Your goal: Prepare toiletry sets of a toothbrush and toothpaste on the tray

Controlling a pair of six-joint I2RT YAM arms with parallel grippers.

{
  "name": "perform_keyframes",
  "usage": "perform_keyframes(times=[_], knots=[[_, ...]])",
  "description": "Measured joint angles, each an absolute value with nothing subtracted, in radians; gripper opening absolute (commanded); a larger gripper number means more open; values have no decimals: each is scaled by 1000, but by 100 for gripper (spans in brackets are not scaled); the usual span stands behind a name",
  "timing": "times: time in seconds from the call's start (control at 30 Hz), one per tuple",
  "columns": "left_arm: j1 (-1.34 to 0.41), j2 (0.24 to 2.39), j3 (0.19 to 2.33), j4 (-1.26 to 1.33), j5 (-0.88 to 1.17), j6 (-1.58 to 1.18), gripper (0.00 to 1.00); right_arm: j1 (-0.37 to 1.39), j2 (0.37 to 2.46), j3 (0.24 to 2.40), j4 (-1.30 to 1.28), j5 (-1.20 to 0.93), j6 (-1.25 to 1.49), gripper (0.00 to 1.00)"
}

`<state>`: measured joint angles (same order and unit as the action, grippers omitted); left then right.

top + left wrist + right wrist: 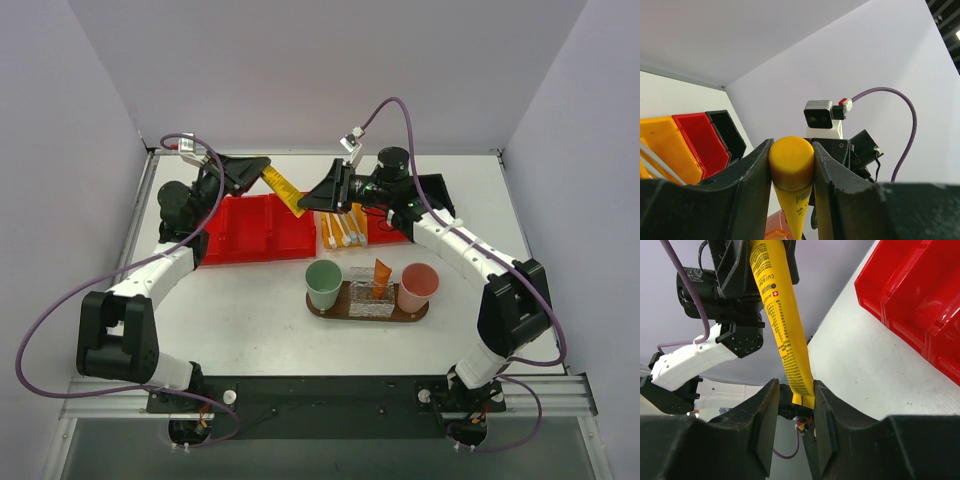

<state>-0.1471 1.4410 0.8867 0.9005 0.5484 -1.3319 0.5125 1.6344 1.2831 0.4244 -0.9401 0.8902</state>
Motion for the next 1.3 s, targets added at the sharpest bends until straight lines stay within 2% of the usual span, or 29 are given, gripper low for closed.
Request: perform_keyframes(times=[0.1, 0.2, 0.27, 0.57, 0.73, 0.87, 1.07, 1.17, 1.2, 1.3], knots=[[-147, 1441, 887, 905, 548, -1332, 0, 513, 1634, 1283, 424, -941, 889, 22], [-147, 1440, 886, 912, 546, -1338, 0, 513, 1634, 1283, 424, -940, 888, 7], [-147, 1439, 886, 923, 546, -1343, 0, 513, 1635, 1283, 423, -941, 887, 1], [-147, 1434, 869, 944, 544, -1345, 0, 513, 1635, 1285, 410, -952, 882, 0], [-147, 1428, 873, 922, 566, -1320, 0, 498, 1635, 1329, 309, -953, 821, 0], [-147, 1425, 904, 876, 619, -1275, 6, 479, 1635, 1370, 220, -960, 760, 0], [-148, 1409, 918, 815, 691, -1207, 8, 451, 1635, 1412, 113, -976, 687, 0], [-151, 1392, 919, 779, 720, -1164, 6, 438, 1635, 1427, 76, -980, 667, 0], [-152, 1388, 920, 770, 725, -1153, 0, 434, 1635, 1430, 69, -981, 663, 0], [-163, 1373, 931, 725, 740, -1104, 0, 422, 1635, 1448, 41, -982, 649, 0]])
